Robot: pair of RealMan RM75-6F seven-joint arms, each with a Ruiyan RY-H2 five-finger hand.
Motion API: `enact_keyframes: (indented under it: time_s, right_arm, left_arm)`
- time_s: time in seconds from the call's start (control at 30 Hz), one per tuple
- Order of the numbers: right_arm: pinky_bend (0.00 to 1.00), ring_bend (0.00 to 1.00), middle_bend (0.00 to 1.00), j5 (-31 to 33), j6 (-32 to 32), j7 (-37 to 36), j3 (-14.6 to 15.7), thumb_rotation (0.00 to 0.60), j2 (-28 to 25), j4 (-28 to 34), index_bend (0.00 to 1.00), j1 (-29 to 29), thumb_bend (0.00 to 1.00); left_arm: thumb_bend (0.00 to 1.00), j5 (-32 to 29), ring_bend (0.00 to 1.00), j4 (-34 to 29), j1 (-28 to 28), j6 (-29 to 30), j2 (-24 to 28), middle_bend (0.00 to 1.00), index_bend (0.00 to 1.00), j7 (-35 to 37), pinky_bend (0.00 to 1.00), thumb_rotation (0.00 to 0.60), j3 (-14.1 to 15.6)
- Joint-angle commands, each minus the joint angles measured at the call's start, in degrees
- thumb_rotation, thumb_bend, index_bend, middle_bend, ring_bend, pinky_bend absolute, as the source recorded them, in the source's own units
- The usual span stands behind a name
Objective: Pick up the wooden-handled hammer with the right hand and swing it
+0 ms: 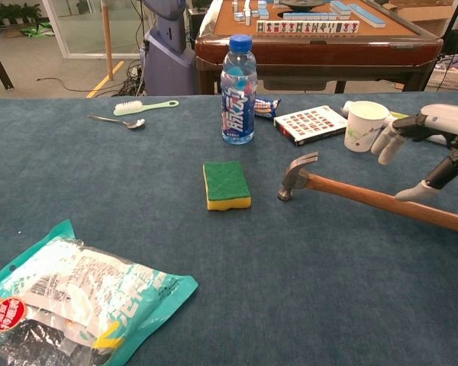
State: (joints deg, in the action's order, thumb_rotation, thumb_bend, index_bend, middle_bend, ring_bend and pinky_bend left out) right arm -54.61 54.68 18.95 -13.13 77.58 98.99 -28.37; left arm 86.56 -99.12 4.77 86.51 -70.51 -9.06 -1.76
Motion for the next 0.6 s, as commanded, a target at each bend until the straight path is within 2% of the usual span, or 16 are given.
enact_keyframes:
  time_s: [0.03, 0.13, 0.6]
  right_arm:
    - [0.14, 0.13, 0.32, 3.9, -2.6, 1.2, -0.6, 0.6, 2.7, -3.0, 0.32, -2.9, 0.13]
    - [0.14, 0.13, 0.33, 6.5, -3.7, 1.8, -0.7, 0.6, 4.7, -5.2, 0.32, -5.0, 0.19]
    - [0.14, 0.16, 0.39, 13.6, -6.2, 3.2, 0.6, 0.6, 8.9, -10.4, 0.34, -10.6, 0.3]
  left_arm:
    - [0.23, 0.1, 0.0, 0.0, 0.0, 0.1, 0.0, 0.0, 0.0, 0.0, 0.0, 0.6, 0.0]
    - [0.23, 0.1, 0.0, 0.1, -0.2, 0.2, 0.0, 0.0, 0.0, 0.2, 0.0, 0.6, 0.0]
    - [0.23, -0.3, 0.0, 0.9, -0.6, 0.7, 0.0, 0.0, 0.0, 0.9, 0.0, 0.6, -0.1]
